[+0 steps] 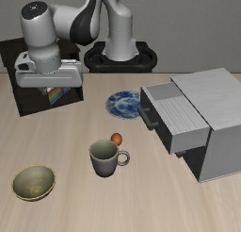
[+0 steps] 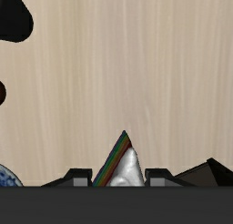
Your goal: Pick up the cake and place it on the top of the cabinet
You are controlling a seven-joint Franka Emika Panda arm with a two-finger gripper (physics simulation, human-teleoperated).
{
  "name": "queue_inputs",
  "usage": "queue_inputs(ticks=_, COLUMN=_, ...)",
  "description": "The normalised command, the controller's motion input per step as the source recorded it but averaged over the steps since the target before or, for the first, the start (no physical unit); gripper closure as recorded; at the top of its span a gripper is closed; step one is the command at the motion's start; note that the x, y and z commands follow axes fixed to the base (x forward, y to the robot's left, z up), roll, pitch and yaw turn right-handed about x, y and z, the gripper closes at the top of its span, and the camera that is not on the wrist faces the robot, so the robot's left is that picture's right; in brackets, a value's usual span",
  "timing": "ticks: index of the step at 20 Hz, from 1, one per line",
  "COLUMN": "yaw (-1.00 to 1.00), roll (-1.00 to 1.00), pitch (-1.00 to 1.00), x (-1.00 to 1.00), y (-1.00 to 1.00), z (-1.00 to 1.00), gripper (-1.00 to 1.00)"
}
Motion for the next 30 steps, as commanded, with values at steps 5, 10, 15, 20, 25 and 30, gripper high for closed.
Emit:
queue_inputs(ticks=5, yaw=0.0, roll=0.0, pitch=0.0, x=0.0, y=0.0, z=1.0, gripper=1.0)
queue_inputs(ticks=10, yaw=0.0, roll=0.0, pitch=0.0, x=0.0, y=0.0, z=1.0, gripper=1.0)
queue_inputs(ticks=15, yaw=0.0, roll=0.0, pitch=0.0, x=0.0, y=0.6, z=0.4, gripper=1.0)
queue_inputs(ticks=20, yaw=0.0, roll=0.0, pitch=0.0, x=0.0, y=1.0, z=0.0, gripper=1.0)
queue_inputs(ticks=25, yaw=0.0, roll=0.0, pitch=0.0, x=0.0, y=1.0, z=0.0, gripper=1.0)
queue_inputs(ticks=30, yaw=0.0, roll=0.0, pitch=0.0, x=0.0, y=1.0, z=0.0, gripper=1.0)
